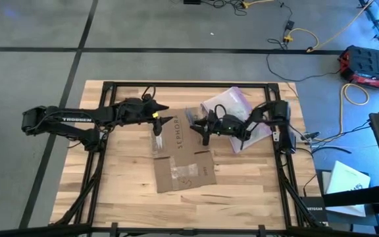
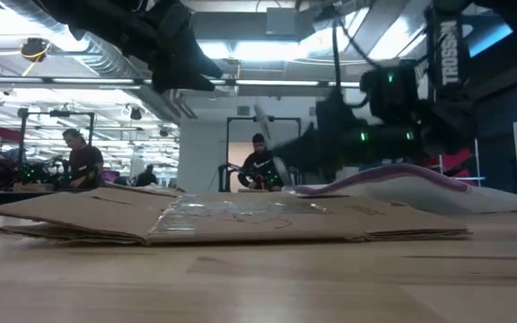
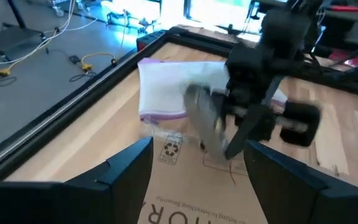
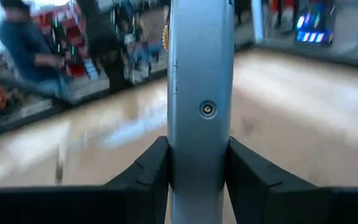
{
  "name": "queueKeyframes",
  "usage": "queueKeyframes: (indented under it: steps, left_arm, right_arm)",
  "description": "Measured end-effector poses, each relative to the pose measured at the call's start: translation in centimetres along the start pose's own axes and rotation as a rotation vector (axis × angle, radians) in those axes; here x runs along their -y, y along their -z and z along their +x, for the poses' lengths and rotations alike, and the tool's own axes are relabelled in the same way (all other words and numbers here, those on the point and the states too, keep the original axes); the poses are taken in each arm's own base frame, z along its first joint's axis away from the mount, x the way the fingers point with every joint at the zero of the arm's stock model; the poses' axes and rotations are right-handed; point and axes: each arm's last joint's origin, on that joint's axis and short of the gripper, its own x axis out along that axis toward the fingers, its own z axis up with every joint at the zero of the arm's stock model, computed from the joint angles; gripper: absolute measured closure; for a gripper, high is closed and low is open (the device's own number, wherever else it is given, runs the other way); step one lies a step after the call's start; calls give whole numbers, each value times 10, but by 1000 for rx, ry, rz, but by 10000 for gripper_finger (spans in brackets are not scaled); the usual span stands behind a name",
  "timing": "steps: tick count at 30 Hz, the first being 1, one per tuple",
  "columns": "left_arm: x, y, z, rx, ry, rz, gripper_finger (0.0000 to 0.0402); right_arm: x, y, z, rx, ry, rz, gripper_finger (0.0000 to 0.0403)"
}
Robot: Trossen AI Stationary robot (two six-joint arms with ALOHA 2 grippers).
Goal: Unpack boxes
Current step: Close the cutter
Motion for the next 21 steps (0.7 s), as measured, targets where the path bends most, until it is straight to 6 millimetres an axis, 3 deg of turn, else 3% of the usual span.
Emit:
queueKeyframes:
  steps: [5,14,21]
  left_arm:
    - [0,1,0,-7,-1,-23,163]
    - [-1,11,-1,-113,-22,-117,163]
    - [7,22,2,-197,-13,-170,163]
  right_arm:
    - [0,7,2,54,-67,-14,299]
    - [7,33,17,-16,-117,-64,299]
    - [7,35,20,-19,-135,-50,299]
